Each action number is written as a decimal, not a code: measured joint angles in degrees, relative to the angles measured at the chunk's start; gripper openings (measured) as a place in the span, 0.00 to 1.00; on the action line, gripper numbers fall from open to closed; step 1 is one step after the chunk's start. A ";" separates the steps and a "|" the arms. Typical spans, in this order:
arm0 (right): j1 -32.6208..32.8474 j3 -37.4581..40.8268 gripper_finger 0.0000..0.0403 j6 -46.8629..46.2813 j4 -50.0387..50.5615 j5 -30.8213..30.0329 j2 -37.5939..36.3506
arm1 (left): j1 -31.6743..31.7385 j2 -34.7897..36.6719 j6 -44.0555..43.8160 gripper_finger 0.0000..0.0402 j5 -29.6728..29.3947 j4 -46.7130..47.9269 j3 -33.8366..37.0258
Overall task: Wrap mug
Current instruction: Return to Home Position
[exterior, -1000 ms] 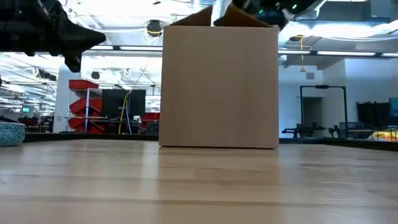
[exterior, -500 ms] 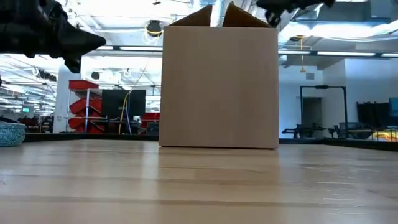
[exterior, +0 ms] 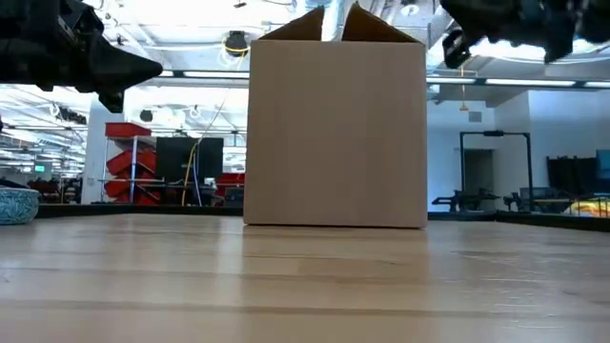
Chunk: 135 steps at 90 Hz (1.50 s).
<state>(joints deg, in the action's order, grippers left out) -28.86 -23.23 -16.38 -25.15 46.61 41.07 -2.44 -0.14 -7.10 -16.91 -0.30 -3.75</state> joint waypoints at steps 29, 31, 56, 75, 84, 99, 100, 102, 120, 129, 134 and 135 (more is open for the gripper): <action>-0.15 15.40 0.00 -12.63 -28.64 -0.59 0.37 | 0.00 -0.07 -1.83 0.00 -2.10 0.56 0.00; -0.15 15.90 0.00 -13.02 -29.19 -0.86 0.29 | 0.00 -0.07 -2.18 0.00 -2.46 1.04 0.00; -0.04 21.35 0.00 -13.21 -31.74 -5.82 -0.52 | 0.00 -0.48 -5.58 0.00 -2.95 7.55 -0.52; -0.02 22.76 0.00 -12.94 -31.50 -8.67 -1.39 | 0.00 -0.48 -6.66 0.00 -2.98 7.88 -0.42; -0.02 22.78 0.00 -12.29 -30.21 -11.54 -1.35 | 0.00 -0.48 -6.66 0.00 -3.06 7.93 -0.37; -0.04 22.78 0.00 -12.26 -26.28 -12.57 -1.34 | 0.00 -0.48 -6.66 0.00 -3.08 8.10 -0.33; -0.04 22.78 0.00 -12.25 -26.00 -12.57 -1.35 | 0.00 -0.48 -6.66 0.00 -3.08 8.11 -0.33; -0.04 22.78 0.00 -12.23 -25.31 -12.57 -1.37 | 0.00 -0.48 -6.66 0.00 -3.08 8.12 -0.31; -0.04 22.82 0.00 -14.87 -17.30 -12.28 -1.35 | 0.00 -0.48 -6.65 0.00 -3.10 8.27 -0.26; -0.22 22.82 0.00 -15.66 -14.12 -12.43 -1.35 | 0.00 -0.48 -6.66 0.00 -3.10 8.29 -0.24; -0.50 22.82 0.00 -12.58 -12.75 -13.20 -1.42 | 0.00 -0.48 -6.65 0.00 -3.10 8.31 -0.22; -0.39 22.82 0.00 -11.58 -12.37 -13.67 -1.51 | 0.00 -0.48 -6.66 0.00 -3.10 8.31 -0.22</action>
<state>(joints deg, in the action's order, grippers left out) -29.25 -0.40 -27.96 -37.52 32.94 39.56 -2.44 -0.62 -13.75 -20.01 8.01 -3.97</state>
